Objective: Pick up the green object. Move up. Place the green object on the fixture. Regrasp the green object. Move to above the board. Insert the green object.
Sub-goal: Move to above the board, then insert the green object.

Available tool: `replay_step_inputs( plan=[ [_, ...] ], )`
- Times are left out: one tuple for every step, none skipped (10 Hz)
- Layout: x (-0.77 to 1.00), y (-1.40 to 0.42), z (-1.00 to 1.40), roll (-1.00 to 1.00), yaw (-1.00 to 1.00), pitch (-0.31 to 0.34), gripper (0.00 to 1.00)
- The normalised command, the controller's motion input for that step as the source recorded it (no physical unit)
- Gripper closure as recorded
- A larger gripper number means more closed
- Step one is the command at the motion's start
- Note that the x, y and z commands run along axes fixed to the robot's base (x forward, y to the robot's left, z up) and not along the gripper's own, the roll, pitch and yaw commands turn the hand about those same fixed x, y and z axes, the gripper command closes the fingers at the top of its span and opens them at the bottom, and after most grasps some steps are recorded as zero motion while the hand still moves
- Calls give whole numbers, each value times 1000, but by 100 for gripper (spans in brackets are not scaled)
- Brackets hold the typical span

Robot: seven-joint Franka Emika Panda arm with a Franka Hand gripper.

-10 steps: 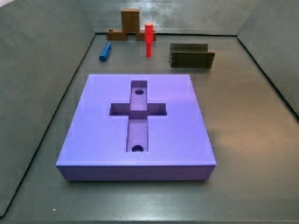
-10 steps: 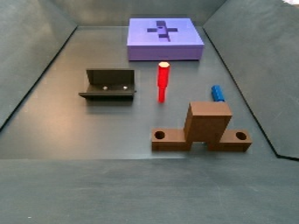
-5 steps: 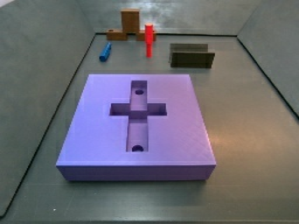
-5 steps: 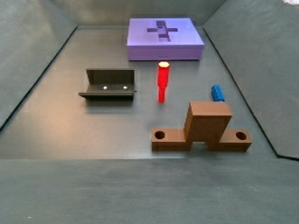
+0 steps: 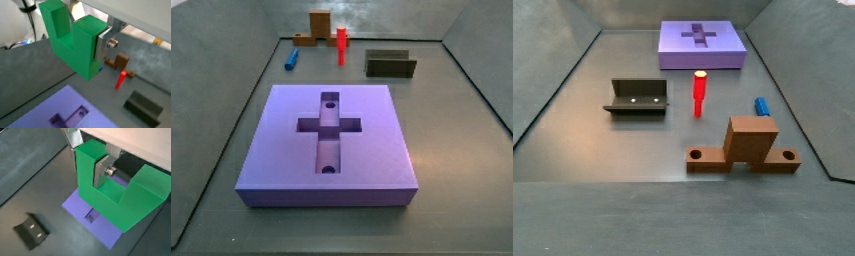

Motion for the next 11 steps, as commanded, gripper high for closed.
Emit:
replay_step_inputs(
  plan=[
    [-54, 14, -15, -899, 12, -220, 100],
    [-58, 23, 1, -597, 0, -163, 100],
    [-49, 20, -9, -404, -4, -122, 100],
    [37, 0, 0, 0, 0, 4, 100],
    [54, 0, -9, 0, -9, 0, 100],
    [57, 0, -271, -101, 0, -34, 100],
    [163, 0, -469, -219, 0, -79, 100],
    [220, -63, -603, -237, 11, -126, 100],
    [243, -77, -597, -239, 20, -136, 100],
    [126, -163, -723, -141, 6, -154, 100],
    [0, -291, -766, 0, 66, -234, 100]
  ],
)
